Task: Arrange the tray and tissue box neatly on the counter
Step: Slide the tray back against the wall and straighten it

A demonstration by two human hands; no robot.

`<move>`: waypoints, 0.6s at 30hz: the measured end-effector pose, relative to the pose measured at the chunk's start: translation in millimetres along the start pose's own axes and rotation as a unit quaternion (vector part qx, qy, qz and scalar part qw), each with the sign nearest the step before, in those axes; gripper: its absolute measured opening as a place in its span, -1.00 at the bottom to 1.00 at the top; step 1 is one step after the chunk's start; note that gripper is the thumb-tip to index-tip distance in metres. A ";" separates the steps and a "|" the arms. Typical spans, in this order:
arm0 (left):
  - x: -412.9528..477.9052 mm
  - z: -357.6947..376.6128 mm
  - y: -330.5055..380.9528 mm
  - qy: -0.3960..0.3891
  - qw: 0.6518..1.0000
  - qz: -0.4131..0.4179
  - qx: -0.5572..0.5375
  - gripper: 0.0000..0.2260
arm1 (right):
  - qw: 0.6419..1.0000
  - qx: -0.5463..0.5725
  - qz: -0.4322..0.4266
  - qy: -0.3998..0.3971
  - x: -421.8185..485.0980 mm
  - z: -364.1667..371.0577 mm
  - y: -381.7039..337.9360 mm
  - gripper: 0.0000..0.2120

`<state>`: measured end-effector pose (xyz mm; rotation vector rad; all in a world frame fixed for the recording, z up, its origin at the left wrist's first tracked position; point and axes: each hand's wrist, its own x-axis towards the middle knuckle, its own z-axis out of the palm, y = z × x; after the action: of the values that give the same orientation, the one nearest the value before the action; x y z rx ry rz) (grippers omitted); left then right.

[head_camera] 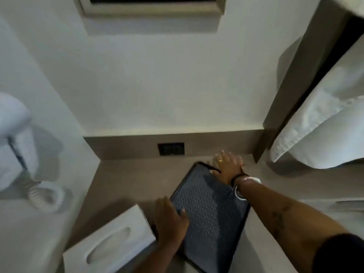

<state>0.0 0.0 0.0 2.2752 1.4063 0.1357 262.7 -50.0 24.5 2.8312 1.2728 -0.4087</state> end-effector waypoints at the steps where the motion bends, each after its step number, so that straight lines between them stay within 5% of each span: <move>1: -7.9 11.2 -2.4 -0.034 0.997 -0.072 -0.010 -0.34 | 0.999 -0.010 0.019 -0.030 -5.5 14.6 9.6 -0.30; 5: -27.4 34.4 -5.1 -0.087 0.955 -0.276 -0.066 -0.38 | 0.996 0.007 0.071 -0.047 -15.0 65.6 42.8 -0.47; 12: -18.6 46.6 5.2 -0.054 0.886 -0.436 -0.148 -0.50 | 0.994 0.037 0.101 -0.009 -20.8 81.2 48.7 -0.54; 18: -9.5 44.6 -5.3 -0.077 0.852 -0.438 -0.276 -0.55 | 0.987 0.080 0.141 0.010 -20.9 81.5 67.7 -0.59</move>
<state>5.3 -21.0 -40.5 1.0256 1.8660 0.0446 280.4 -120.1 -55.7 3.0918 0.8572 -0.4933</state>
